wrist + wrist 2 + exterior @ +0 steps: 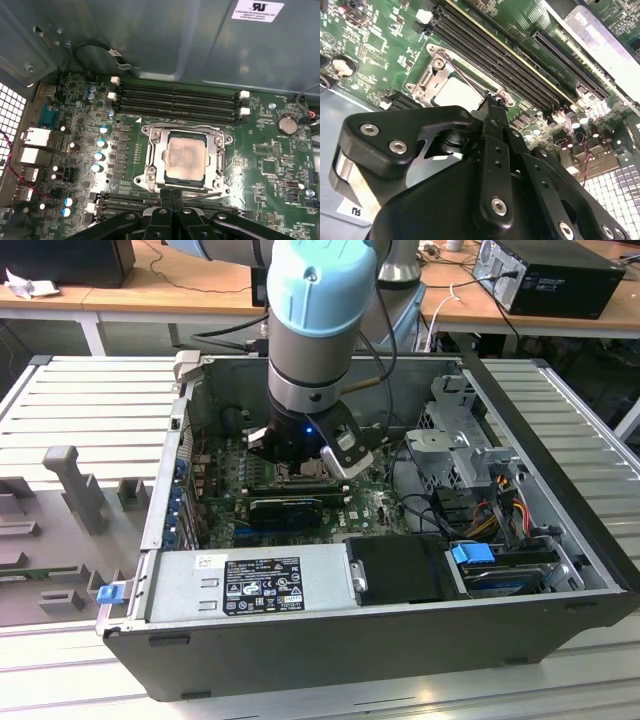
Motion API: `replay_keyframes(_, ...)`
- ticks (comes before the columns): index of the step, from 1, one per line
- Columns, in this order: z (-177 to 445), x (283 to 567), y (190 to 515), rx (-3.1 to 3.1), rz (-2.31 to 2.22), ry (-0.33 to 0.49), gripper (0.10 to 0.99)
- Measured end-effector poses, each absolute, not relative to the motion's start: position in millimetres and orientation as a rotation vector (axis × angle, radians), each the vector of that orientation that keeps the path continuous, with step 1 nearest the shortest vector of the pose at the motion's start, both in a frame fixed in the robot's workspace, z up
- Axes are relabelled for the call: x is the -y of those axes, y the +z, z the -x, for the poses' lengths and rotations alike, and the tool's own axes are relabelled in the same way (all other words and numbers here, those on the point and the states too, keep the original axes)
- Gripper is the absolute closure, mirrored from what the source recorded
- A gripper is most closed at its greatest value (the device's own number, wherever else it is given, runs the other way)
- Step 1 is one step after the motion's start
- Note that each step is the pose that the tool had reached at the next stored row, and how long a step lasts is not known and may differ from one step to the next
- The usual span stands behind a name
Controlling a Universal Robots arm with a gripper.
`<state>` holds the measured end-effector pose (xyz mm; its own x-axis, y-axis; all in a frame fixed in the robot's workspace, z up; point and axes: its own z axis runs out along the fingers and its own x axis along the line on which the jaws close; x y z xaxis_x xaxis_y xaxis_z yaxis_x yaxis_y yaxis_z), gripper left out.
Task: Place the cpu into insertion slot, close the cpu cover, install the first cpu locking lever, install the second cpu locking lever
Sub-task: 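Install the second cpu locking lever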
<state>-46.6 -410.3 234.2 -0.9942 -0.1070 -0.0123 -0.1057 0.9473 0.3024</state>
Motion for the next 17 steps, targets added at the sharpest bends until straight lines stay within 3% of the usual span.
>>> replay_keyframes(11, 61, 410, 209, 3.095, -0.169, -0.485, 0.98)
replay_keyframes(17, 74, 411, 197, 3.088, -0.169, -0.54, 0.98)
